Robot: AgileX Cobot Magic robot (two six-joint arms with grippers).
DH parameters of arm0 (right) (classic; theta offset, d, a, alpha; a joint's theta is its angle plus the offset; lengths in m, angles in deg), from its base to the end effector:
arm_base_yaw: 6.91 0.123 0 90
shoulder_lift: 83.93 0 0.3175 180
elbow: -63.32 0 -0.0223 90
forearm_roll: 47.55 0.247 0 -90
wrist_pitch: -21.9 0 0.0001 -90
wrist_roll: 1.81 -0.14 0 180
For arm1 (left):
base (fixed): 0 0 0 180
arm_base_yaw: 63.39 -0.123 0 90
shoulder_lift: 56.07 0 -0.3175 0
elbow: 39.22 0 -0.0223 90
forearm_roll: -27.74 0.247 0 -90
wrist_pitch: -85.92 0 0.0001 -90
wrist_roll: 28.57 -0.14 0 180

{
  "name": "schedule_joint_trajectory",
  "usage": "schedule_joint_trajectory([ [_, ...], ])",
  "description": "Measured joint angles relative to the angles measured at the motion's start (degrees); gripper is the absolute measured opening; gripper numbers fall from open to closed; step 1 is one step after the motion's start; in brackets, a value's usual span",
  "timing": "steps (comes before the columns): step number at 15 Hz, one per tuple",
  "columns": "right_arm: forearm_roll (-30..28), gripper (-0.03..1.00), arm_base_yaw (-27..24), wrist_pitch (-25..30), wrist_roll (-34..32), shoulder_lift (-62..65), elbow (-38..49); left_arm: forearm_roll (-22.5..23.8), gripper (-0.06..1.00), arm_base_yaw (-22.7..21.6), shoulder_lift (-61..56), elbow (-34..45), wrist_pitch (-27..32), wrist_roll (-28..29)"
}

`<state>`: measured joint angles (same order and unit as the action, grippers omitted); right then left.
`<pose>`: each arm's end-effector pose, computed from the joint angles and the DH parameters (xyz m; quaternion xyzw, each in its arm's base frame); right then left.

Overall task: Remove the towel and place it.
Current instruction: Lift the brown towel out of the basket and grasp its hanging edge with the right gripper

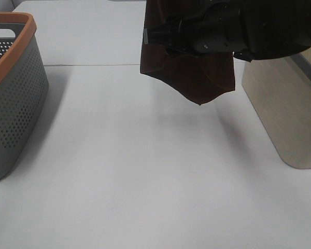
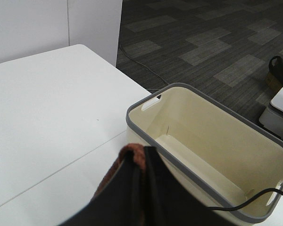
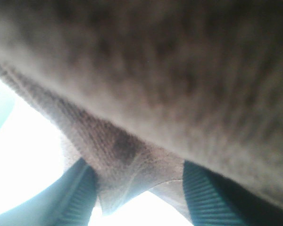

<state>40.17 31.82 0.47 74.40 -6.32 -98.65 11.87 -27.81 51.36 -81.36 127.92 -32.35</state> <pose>0.3485 0.2141 0.2630 -0.1101 0.8469 0.0640 0.5162 0.3448 -0.2782 0.5110 0.2424 0.7604 -0.2909 0.5276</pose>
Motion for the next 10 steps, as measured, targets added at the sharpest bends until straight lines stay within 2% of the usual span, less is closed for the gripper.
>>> schedule_joint_trajectory([
  [3, 0.0, 0.56, 0.0, 0.0, 0.0, 0.0, 0.0, 0.0, 0.00, 0.0, 0.0, 0.0, 0.0, 0.0],
  [6, 0.0, 0.67, 0.0, 0.0, 0.0, 0.0, 0.0, 0.0, 0.00, 0.0, 0.0, 0.0, 0.0, 0.0],
  [10, 0.0, 0.70, 0.0, 0.0, 0.2, 0.0, 0.0, 0.0, 0.00, 0.0, 0.0, 0.0, 0.0, 0.0],
])
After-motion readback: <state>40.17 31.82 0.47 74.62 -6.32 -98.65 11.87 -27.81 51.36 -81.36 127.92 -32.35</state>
